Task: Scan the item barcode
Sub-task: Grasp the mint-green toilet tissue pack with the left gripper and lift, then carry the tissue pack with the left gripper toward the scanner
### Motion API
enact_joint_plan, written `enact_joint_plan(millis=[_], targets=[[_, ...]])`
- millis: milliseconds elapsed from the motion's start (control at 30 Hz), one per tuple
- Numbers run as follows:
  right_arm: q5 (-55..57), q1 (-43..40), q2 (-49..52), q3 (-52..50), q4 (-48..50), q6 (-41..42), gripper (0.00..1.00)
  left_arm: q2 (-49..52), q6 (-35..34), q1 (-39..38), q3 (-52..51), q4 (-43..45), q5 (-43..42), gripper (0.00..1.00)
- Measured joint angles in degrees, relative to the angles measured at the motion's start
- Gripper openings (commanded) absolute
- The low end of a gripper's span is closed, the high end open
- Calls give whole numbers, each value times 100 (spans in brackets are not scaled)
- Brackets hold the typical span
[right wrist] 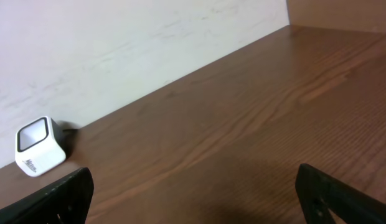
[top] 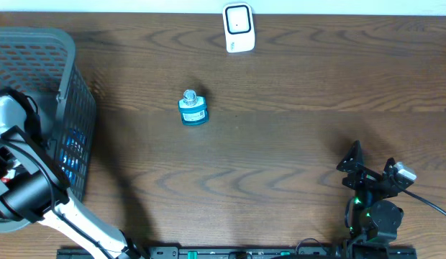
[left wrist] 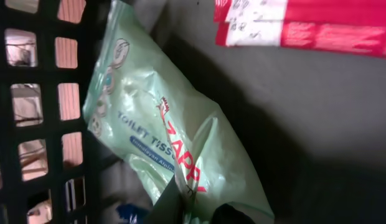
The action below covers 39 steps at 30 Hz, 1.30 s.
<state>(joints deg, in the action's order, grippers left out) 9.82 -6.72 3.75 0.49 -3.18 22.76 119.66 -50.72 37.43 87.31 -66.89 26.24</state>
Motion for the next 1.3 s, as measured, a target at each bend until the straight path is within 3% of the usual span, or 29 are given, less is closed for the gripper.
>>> enact_joint_plan(millis=[133, 400, 767, 1067, 1300], targets=[[0, 0, 0, 0, 0, 0, 99, -452, 22, 2, 319, -105, -140, 7], [0, 0, 0, 0, 0, 0, 99, -2533, 20, 2, 549, 131, -431, 7], [0, 0, 0, 0, 0, 0, 99, -5014, 94, -201, 557, 981, -2826, 7], [0, 0, 0, 0, 0, 0, 99, -6406, 407, -2041, 564, 1438, -4345, 7], [0, 0, 0, 0, 0, 0, 99, -6253, 898, -4041, 564, 1386, -5287, 7]])
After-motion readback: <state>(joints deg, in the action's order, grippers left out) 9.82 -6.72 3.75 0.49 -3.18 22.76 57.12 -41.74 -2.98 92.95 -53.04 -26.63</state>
